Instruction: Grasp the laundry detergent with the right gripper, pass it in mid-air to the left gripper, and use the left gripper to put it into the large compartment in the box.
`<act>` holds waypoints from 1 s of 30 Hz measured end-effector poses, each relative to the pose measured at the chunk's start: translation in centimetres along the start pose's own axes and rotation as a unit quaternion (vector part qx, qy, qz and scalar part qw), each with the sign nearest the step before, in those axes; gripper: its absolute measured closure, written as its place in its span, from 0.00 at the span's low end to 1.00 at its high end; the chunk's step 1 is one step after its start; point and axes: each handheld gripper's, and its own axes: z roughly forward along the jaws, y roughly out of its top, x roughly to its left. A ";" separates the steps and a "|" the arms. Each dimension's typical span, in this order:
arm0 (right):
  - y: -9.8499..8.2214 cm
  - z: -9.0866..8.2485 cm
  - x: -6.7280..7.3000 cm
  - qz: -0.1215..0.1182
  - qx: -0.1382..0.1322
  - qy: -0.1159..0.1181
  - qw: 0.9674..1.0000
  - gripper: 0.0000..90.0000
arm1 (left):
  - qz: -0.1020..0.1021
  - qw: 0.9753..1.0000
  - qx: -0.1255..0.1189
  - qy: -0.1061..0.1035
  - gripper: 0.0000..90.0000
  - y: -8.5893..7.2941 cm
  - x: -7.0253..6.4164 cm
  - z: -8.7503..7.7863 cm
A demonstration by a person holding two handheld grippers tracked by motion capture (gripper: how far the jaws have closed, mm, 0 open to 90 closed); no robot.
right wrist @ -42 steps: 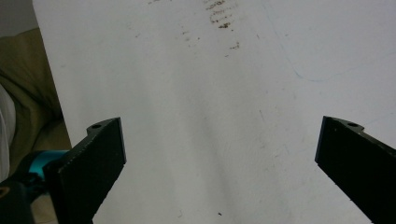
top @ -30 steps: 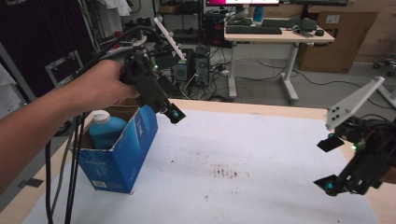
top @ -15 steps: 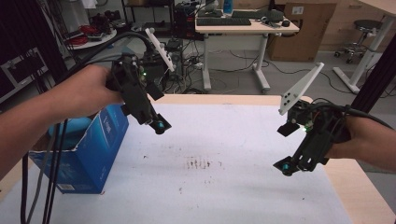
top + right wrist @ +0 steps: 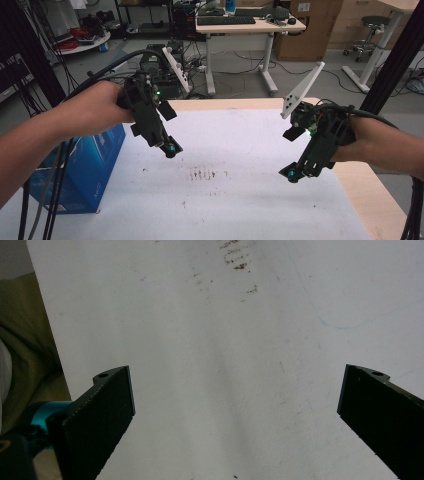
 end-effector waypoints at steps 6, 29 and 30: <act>0.0 0.1 0.0 0.002 0.004 -0.001 1.000 0.01 | 0.023 1.000 0.011 -0.009 0.02 0.5 -0.4 1.0; 0.2 0.7 -0.3 0.003 0.010 0.006 1.000 0.01 | 0.029 0.999 0.030 -0.030 0.02 0.9 -0.1 3.6; 0.2 0.7 -0.3 0.003 0.010 0.006 1.000 0.01 | 0.030 0.999 0.033 -0.030 0.02 0.9 -0.1 3.6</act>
